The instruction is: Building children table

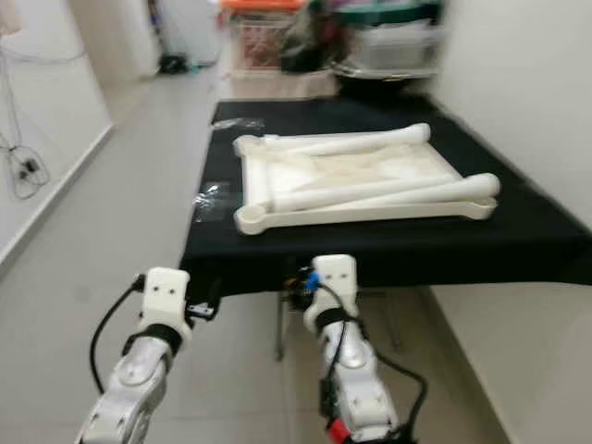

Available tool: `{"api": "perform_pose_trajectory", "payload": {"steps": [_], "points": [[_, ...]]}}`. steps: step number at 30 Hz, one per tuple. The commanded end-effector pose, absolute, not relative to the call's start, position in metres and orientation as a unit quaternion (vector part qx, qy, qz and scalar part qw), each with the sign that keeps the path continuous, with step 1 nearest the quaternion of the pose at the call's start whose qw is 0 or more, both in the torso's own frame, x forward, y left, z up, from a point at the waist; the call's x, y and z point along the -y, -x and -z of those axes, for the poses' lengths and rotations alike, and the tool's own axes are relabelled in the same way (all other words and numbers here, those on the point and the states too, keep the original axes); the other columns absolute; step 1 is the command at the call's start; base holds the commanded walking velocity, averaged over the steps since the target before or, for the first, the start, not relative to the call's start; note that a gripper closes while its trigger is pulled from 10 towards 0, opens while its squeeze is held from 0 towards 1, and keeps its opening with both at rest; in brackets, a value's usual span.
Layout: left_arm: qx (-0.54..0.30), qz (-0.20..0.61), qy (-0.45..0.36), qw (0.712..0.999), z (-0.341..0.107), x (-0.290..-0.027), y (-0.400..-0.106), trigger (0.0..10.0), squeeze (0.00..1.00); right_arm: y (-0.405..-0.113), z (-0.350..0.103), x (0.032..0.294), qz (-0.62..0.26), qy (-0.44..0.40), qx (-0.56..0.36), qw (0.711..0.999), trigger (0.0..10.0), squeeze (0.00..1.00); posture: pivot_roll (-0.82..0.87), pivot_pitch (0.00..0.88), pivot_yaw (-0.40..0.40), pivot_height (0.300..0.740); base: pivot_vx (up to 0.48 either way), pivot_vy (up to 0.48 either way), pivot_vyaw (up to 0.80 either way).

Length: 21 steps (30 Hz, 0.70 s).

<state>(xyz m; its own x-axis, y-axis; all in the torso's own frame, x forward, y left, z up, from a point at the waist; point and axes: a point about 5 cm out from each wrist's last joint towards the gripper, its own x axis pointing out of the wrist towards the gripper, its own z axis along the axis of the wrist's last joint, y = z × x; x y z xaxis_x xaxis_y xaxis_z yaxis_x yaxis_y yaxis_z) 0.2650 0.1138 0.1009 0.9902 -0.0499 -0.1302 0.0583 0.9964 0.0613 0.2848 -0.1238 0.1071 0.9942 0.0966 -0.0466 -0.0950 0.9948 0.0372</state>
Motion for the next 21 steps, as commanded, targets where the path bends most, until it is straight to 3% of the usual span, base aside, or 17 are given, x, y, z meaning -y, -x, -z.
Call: {"api": "perform_pose_trajectory", "payload": {"steps": [1, 16, 21], "points": [[-0.069, 0.026, -0.028, 0.997, -0.0981, -0.116, -0.2651, 10.0, 0.0, -0.2863, -0.1106, 0.114, -0.063, -0.027, -0.014, 0.998, 10.0, 0.0, 0.03, 0.0, -0.044, 0.74, 0.0, 0.0, 0.0], [-0.07, 0.037, -0.035, 0.996, -0.0959, -0.1138, -0.2637, 10.0, 0.0, -0.2847, -0.1087, 0.1093, -0.076, -0.018, -0.013, 0.997, 10.0, 0.0, 0.04, 0.0, -0.047, 0.74, 0.0, 0.0, 0.0], [-0.069, 0.042, -0.037, 0.996, -0.0948, -0.1129, -0.2629, 10.0, 0.0, -0.2836, -0.1072, 0.1082, -0.082, -0.014, -0.013, 0.996, 10.0, 0.0, 0.04, 0.0, -0.049, 0.74, 0.331, -0.28, 0.0]]}}
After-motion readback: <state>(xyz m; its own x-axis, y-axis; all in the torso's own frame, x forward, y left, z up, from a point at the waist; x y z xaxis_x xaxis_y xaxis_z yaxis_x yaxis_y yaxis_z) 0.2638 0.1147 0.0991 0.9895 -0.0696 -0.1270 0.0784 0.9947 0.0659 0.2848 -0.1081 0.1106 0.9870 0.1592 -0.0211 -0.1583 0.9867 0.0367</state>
